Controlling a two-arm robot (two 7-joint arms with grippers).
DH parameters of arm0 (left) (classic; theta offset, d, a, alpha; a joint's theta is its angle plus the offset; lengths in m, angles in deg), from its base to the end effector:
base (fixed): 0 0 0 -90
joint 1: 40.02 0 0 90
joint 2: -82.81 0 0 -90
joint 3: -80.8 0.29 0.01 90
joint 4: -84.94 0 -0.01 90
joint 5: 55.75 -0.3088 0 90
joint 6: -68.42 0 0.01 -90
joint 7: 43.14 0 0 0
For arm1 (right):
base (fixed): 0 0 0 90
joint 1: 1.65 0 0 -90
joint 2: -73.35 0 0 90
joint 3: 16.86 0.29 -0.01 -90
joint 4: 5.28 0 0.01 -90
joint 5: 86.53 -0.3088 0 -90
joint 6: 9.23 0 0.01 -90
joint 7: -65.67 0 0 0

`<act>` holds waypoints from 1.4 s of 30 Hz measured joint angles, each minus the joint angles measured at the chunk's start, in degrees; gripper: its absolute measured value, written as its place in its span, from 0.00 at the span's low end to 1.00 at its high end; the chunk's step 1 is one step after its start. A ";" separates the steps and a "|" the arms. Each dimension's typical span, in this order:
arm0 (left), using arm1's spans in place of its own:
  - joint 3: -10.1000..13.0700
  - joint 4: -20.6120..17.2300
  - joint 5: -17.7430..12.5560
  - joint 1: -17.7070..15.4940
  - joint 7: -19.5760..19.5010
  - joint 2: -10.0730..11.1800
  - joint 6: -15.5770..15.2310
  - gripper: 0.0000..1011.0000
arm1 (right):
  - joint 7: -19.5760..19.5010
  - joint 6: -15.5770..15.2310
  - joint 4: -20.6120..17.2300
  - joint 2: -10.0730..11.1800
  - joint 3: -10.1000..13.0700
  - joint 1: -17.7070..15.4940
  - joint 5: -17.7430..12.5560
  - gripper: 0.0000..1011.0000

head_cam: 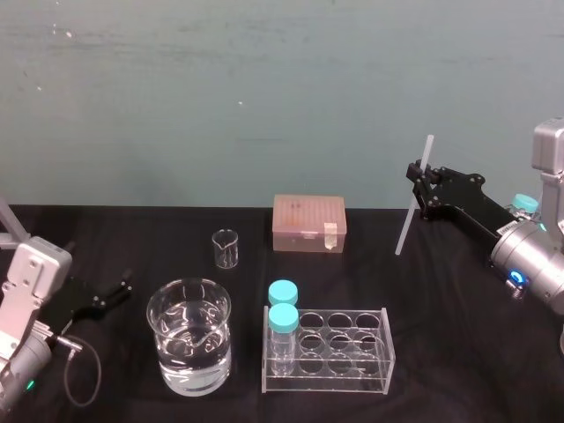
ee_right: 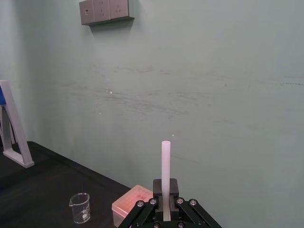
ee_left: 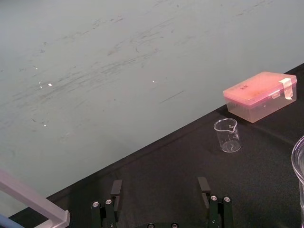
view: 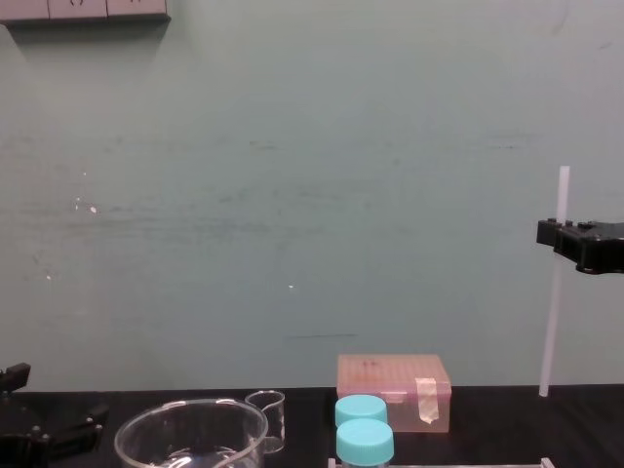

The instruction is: Pick up the stirring rod with one hand, then place it down.

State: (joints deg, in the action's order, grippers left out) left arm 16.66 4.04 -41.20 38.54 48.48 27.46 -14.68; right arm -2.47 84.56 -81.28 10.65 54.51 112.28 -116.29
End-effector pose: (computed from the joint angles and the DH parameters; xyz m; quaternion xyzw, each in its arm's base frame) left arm 0.3581 0.0827 -0.3022 0.1415 -0.1325 0.5800 0.7912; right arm 0.4291 -0.0829 -0.2260 0.0212 -0.0552 -0.4888 0.8704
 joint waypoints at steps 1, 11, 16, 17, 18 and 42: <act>0.00 0.00 0.00 0.00 0.00 0.00 0.00 0.99 | 0.00 0.00 0.00 0.00 0.00 0.00 0.00 0.07; 0.00 0.00 0.00 0.00 0.00 0.00 0.00 0.99 | 0.00 0.00 0.00 0.00 0.00 0.00 0.00 0.07; 0.00 0.00 0.00 0.00 0.00 0.00 0.00 0.99 | 0.00 0.00 0.00 0.00 0.00 0.00 0.00 0.07; 0.00 0.00 0.00 0.00 0.00 0.00 0.00 0.99 | 0.01 0.00 0.00 0.00 0.00 0.00 0.00 0.07; 0.00 0.00 0.00 0.00 0.00 0.00 0.00 0.99 | 0.00 0.00 0.00 0.00 0.00 0.00 0.00 0.07; 0.00 0.00 0.00 0.00 0.00 0.00 0.00 0.99 | 0.01 0.00 0.00 0.00 0.00 0.00 0.01 0.07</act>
State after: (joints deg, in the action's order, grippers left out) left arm 16.66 4.03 -41.20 38.55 48.47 27.46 -14.68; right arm -2.46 84.56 -81.28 10.64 54.51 112.29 -116.29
